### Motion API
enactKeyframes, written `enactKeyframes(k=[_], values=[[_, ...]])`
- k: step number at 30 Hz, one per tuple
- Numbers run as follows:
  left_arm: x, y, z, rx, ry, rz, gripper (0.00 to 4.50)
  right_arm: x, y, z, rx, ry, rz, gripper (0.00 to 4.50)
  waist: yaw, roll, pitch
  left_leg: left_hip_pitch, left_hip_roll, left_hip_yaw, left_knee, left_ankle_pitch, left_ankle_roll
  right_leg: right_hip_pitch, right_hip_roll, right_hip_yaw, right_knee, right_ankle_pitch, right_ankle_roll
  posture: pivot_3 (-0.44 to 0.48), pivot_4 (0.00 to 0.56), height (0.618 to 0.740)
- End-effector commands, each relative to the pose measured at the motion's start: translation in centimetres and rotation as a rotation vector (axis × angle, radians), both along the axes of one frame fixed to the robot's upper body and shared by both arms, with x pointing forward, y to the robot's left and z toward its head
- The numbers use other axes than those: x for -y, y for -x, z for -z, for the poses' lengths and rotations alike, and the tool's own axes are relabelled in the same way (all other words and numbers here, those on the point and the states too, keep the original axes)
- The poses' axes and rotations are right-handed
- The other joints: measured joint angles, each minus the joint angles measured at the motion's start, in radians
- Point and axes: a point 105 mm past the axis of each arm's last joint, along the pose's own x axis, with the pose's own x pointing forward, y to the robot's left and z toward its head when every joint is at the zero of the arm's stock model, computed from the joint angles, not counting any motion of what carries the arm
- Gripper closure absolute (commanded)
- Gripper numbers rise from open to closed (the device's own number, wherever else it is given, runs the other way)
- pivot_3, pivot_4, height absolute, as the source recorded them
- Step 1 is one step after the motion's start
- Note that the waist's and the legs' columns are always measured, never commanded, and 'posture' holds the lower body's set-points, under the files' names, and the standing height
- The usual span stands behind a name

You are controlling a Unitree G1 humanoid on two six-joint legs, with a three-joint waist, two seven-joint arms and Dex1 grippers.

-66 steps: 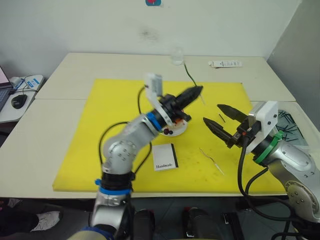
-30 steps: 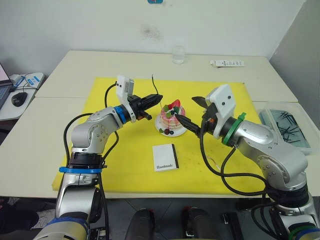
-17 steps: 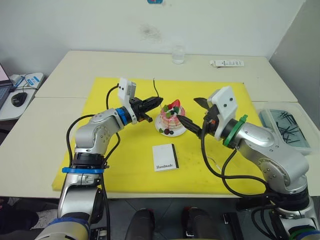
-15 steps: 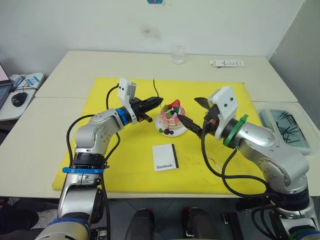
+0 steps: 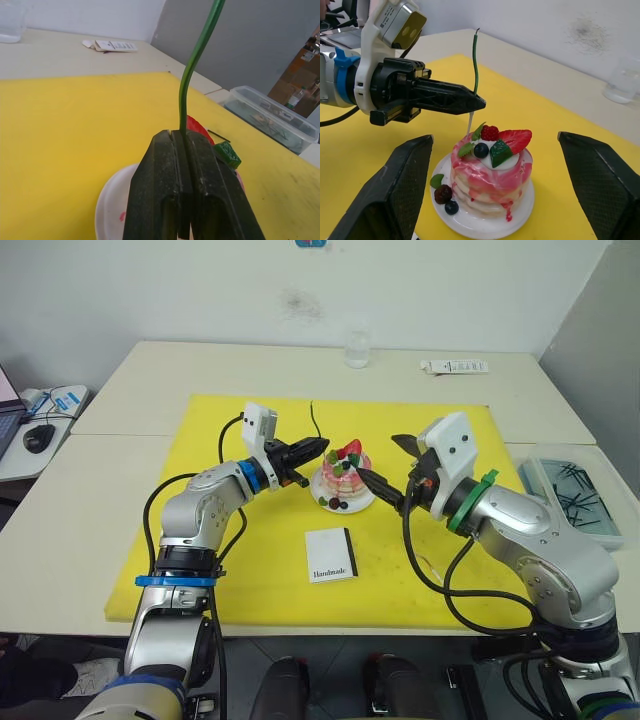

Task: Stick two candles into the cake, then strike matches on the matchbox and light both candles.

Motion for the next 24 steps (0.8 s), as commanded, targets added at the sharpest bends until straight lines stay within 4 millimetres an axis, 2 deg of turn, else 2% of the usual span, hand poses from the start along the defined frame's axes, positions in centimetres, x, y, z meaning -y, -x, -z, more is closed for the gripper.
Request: enactKeyframes(k=[1,24], values=[[0.2,0.2,-1.3,0.048,-0.006,0.020,4.50,0.3,0.4,-1.2,0.058,-0.009,0.015,0.33,0.000,0.000,0.000,0.000,0.000,0.000,0.000,0.000,0.000,0.000,0.000,0.000,0.000,0.000,0.000,0.000,0.150,0.740],[0.3,0.7,-2.5,0.079,-0.027,0.046,4.50,-0.2,0.5,-0.8,0.052,-0.021,0.008,0.33,0.000,0.000,0.000,0.000,0.000,0.000,0.000,0.000,0.000,0.000,0.000,0.000,0.000,0.000,0.000,0.000,0.150,0.740]])
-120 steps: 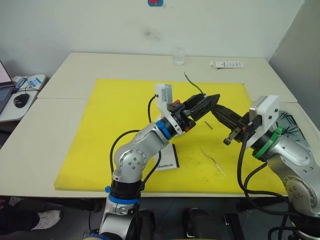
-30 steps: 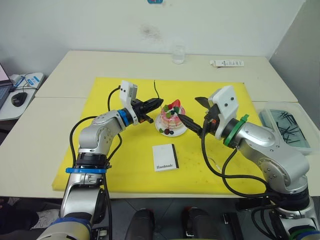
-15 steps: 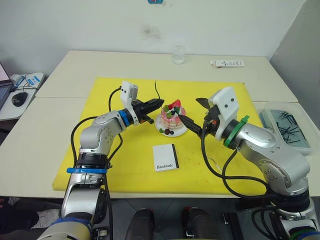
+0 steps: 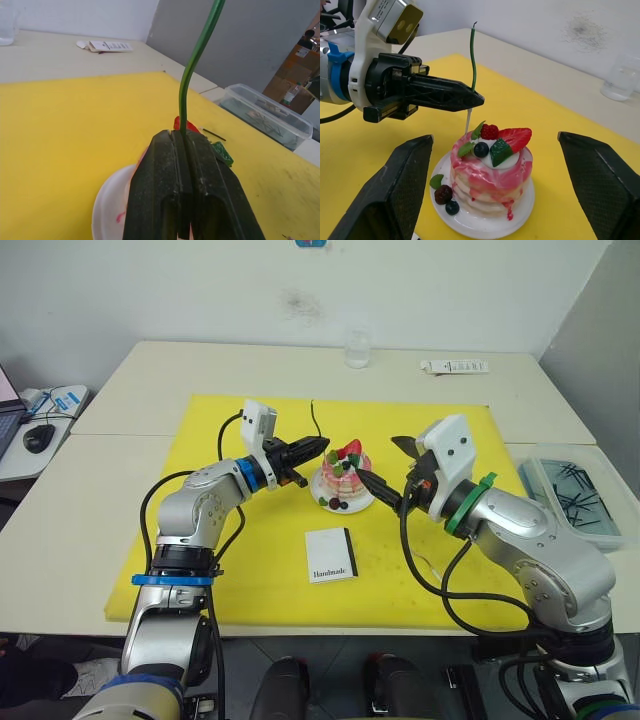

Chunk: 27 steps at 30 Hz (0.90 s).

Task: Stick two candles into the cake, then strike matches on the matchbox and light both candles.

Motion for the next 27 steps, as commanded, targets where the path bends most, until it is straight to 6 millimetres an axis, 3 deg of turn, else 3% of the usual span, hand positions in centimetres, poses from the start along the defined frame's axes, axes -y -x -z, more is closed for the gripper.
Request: enactKeyframes(k=[1,27], values=[[0.3,0.4,-2.2,0.074,-0.013,0.025,4.50,-0.1,0.5,-1.0,0.055,-0.012,-0.009,0.33,0.000,0.000,0.000,0.000,0.000,0.000,0.000,0.000,0.000,0.000,0.000,0.000,0.000,0.000,0.000,0.000,0.150,0.740],[1.0,0.5,0.4,0.064,-0.056,0.031,4.50,-0.1,0.5,-0.7,0.048,-0.013,0.000,0.33,0.000,0.000,0.000,0.000,0.000,0.000,0.000,0.000,0.000,0.000,0.000,0.000,0.000,0.000,0.000,0.000,0.150,0.740]])
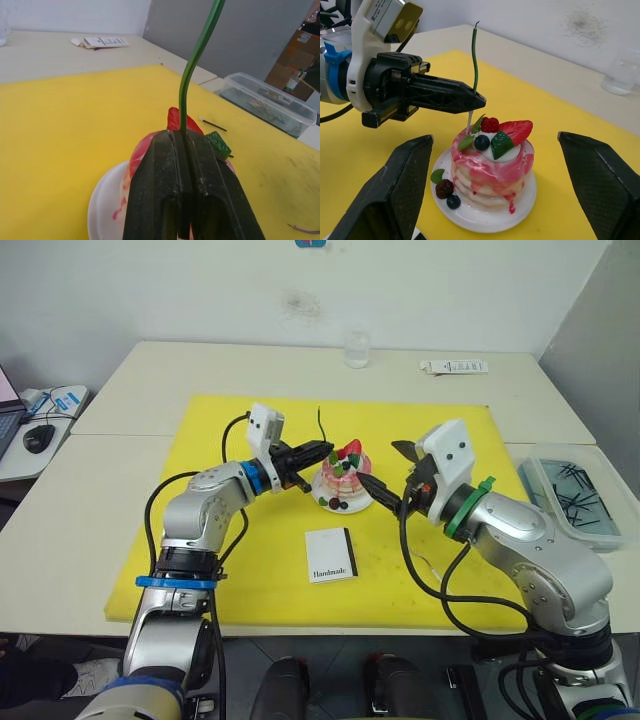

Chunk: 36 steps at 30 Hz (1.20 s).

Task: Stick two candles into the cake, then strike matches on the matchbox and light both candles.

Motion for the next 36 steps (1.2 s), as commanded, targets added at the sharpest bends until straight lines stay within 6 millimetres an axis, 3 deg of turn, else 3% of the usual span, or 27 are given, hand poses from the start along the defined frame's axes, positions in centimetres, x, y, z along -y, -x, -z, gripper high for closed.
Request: enactKeyframes(k=[1,21,30,36], values=[[0.4,0.2,-0.4,0.033,-0.007,0.019,4.50,-0.1,0.4,-1.3,0.065,-0.010,-0.003,0.33,0.000,0.000,0.000,0.000,0.000,0.000,0.000,0.000,0.000,0.000,0.000,0.000,0.000,0.000,0.000,0.000,0.150,0.740],[0.2,0.5,0.8,0.045,-0.059,0.015,4.50,-0.1,0.3,-1.5,0.064,-0.013,-0.002,0.33,0.000,0.000,0.000,0.000,0.000,0.000,0.000,0.000,0.000,0.000,0.000,0.000,0.000,0.000,0.000,0.000,0.150,0.740],[-0.1,0.5,0.1,0.063,-0.057,0.010,1.76,-0.1,0.2,-1.4,0.064,-0.010,-0.002,0.31,0.000,0.000,0.000,0.000,0.000,0.000,0.000,0.000,0.000,0.000,0.000,0.000,0.000,0.000,0.000,0.000,0.150,0.740],[-0.6,0.7,-0.3,0.075,-0.072,0.005,1.76,-0.1,0.1,-1.4,0.066,-0.010,-0.002,0.31,0.000,0.000,0.000,0.000,0.000,0.000,0.000,0.000,0.000,0.000,0.000,0.000,0.000,0.000,0.000,0.000,0.150,0.740]])
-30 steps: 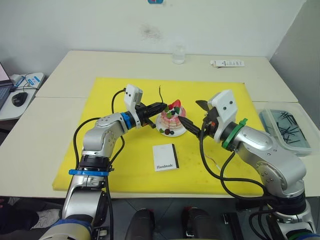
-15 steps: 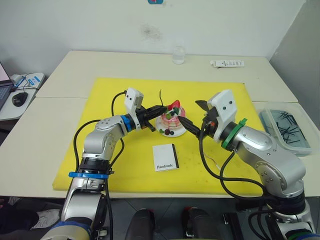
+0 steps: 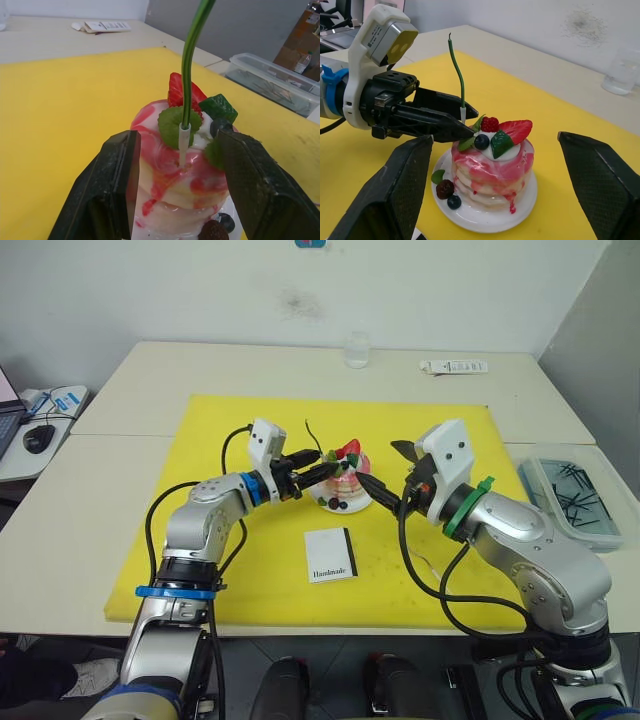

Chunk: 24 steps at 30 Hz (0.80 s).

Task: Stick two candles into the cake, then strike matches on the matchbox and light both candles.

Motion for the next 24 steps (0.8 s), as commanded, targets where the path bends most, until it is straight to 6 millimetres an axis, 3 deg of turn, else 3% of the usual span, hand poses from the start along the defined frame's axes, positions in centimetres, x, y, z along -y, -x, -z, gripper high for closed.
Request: enactKeyframes(k=[1,5,10,14,18,21,24], values=[[-0.2,0.4,-1.9,0.074,-0.012,0.013,1.76,-0.1,0.2,-1.3,0.065,-0.009,-0.006,0.31,0.000,0.000,0.000,0.000,0.000,0.000,0.000,0.000,0.000,0.000,0.000,0.000,0.000,0.000,0.000,0.000,0.150,0.740],[-1.2,1.0,-2.7,0.068,0.007,0.002,1.76,0.4,0.2,-1.1,0.060,0.004,-0.001,0.31,0.000,0.000,0.000,0.000,0.000,0.000,0.000,0.000,0.000,0.000,0.000,0.000,0.000,0.000,0.000,0.000,0.150,0.740],[-1.8,2.9,-3.1,0.052,-0.016,0.042,1.76,2.5,0.6,-0.3,0.026,0.027,-0.005,0.31,0.000,0.000,0.000,0.000,0.000,0.000,0.000,0.000,0.000,0.000,0.000,0.000,-0.001,0.000,0.000,0.000,0.150,0.740],[-2.5,5.8,-1.8,0.034,-0.115,0.111,1.76,4.4,2.2,0.5,-0.016,0.002,-0.036,0.31,0.000,0.000,0.000,0.000,0.000,0.000,-0.001,0.000,0.000,0.000,-0.001,0.000,-0.001,0.000,0.000,0.000,0.150,0.740],[-1.3,10.0,-0.4,0.053,-0.194,0.271,1.76,6.8,3.9,3.2,-0.088,0.020,-0.018,0.31,0.001,0.000,0.000,0.001,0.001,0.000,-0.001,0.000,0.000,0.000,-0.003,0.000,-0.001,-0.001,-0.001,0.000,0.150,0.740],[0.2,12.5,-0.6,0.127,-0.217,0.383,1.03,8.4,5.0,5.0,-0.113,0.046,0.005,0.31,0.002,0.000,0.000,0.001,0.001,0.000,-0.001,0.000,0.000,0.001,-0.005,0.000,-0.001,-0.002,-0.001,0.000,0.150,0.740],[1.6,13.7,-0.9,0.254,-0.260,0.452,0.09,9.0,6.5,6.8,-0.143,0.069,-0.004,0.31,0.002,0.000,0.000,0.003,0.000,0.000,0.000,0.000,0.000,0.002,-0.006,0.000,-0.001,-0.003,-0.004,0.000,0.150,0.740]])
